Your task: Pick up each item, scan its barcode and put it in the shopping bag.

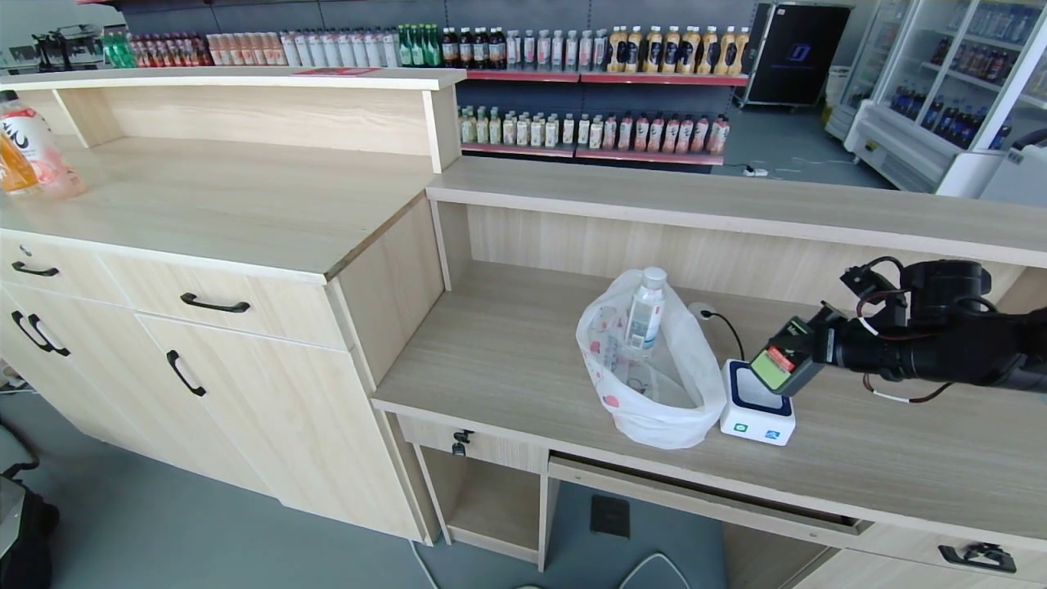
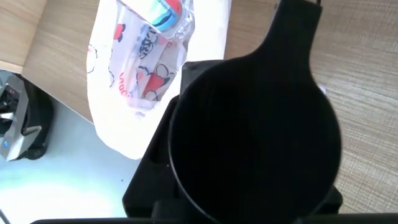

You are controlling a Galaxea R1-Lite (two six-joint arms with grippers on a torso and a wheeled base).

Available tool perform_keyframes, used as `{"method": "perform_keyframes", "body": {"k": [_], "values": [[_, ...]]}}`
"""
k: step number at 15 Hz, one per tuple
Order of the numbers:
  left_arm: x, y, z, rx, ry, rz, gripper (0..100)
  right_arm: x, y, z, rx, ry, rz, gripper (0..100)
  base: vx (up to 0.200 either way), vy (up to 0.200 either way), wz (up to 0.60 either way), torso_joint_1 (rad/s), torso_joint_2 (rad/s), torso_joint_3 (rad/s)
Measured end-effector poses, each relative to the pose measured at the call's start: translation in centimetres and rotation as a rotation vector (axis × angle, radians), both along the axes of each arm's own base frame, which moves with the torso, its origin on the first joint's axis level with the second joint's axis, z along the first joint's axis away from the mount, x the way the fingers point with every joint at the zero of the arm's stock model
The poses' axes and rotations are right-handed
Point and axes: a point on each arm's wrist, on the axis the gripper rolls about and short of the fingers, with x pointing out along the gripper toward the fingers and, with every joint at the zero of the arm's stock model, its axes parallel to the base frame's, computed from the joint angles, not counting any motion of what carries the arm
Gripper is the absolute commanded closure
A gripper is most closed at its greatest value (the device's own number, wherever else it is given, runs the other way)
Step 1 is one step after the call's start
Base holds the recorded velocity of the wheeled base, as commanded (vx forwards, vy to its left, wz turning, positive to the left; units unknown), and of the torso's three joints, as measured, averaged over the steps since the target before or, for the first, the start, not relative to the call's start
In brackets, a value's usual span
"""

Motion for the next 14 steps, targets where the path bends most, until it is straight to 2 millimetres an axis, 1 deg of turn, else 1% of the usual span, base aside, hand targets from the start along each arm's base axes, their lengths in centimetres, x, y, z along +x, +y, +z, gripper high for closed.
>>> {"method": "perform_keyframes", "body": {"k": [6, 14], "values": [[0.0, 0.0, 0.0, 0.000, 0.000, 0.000, 0, 1.0, 0.5, -0.8, -0.002, -0.044, 0.013, 100, 0.000, 0.000, 0.00, 0.000, 0.00, 0.000], [0.0, 0.0, 0.0, 0.000, 0.000, 0.000, 0, 2.2, 1.8, -2.0, 0.023, -0.053, 0.035, 100, 0.000, 0.000, 0.00, 0.000, 0.00, 0.000]]}}
